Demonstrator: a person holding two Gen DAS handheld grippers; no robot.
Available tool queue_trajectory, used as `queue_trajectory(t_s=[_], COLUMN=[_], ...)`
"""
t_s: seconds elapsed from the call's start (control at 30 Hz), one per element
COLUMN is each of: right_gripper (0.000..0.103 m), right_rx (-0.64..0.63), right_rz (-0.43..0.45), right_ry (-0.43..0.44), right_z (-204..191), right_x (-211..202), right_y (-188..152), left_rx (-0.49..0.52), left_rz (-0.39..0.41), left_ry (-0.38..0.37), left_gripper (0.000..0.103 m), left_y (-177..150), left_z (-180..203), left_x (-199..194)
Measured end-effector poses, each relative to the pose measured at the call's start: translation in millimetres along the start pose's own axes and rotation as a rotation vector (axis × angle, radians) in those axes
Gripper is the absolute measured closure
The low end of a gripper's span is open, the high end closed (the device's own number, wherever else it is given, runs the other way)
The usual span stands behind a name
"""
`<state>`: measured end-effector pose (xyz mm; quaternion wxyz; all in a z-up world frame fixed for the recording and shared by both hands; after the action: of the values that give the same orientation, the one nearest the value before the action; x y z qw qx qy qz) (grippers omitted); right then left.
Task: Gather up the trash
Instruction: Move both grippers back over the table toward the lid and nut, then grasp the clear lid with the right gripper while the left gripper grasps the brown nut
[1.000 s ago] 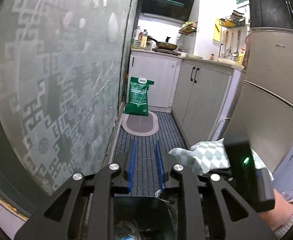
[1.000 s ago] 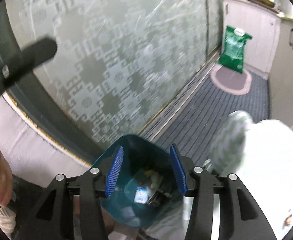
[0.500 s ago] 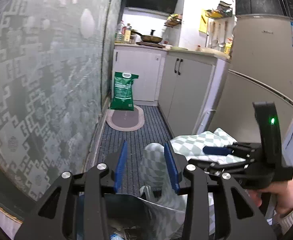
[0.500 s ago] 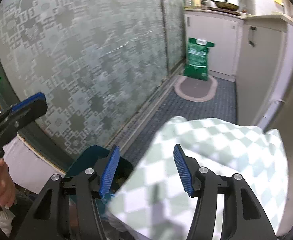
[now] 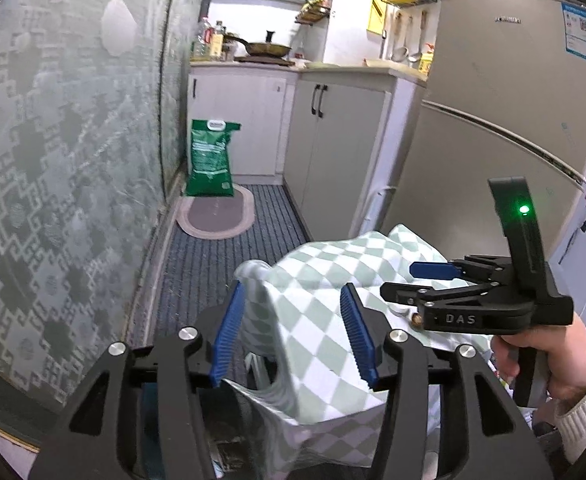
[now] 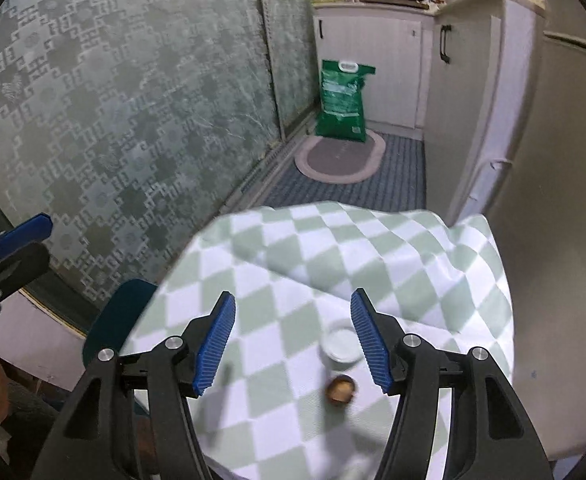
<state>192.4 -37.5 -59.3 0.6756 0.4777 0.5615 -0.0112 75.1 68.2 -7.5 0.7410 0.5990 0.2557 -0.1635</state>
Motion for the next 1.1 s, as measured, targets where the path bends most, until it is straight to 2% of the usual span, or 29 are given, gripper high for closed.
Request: queue_trajectory(t_s=[0.3,0.47,0.53,0.73,0.83,0.93,1.1], right_gripper=[0.043,0.061,0.073,0.073,0.073,0.073,0.073], right_rx=[-0.001,-0.03,-0.039,0.009,0.034,0.056,0.083], right_rz=[-0.073,-0.099,-0.097,-0.084,-0.048,-0.013,0.018], right_ry=[-0.036,-0.052,-0.072,-0.037,-0.015,0.0,0.008], right_z=[23,21,23,33,37,42,56], right_x=[21,33,34,28,14,-2,-20], right_y=[-21,-26,-26,-23,-18,-13,-13], left_rx=[0.052,0.092,0.11,0.154,0.167,0.181,0.214], left_rz=[-0.093,-0.14,-0.164,-0.225,-0.242,-0.24,-0.256], left_ry=[-0.039,-0.065,-0.08,-0.111,-0.122,-0.159,-0.17], left_gripper=[0.043,0.043,0.044,0.049,0.05,0.05,0.054], left_y=[-17,-31,-37,-52,-57,-60,-67], left_z=[31,49,56,75,84,97,115], left_x=[26,39,45,60,66,72,84])
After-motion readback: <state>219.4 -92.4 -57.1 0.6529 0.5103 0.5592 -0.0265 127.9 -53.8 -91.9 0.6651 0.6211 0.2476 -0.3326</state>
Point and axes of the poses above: each gripper's, at about its wrist camera, not at the fingertips, and x roughly the way its jaws point, z to its right, y to its top, the point moved 8 cm from there along x, roughly the way its jaws point, and after that the axes turned 2 degrees about -z, right-handed, at the moved point
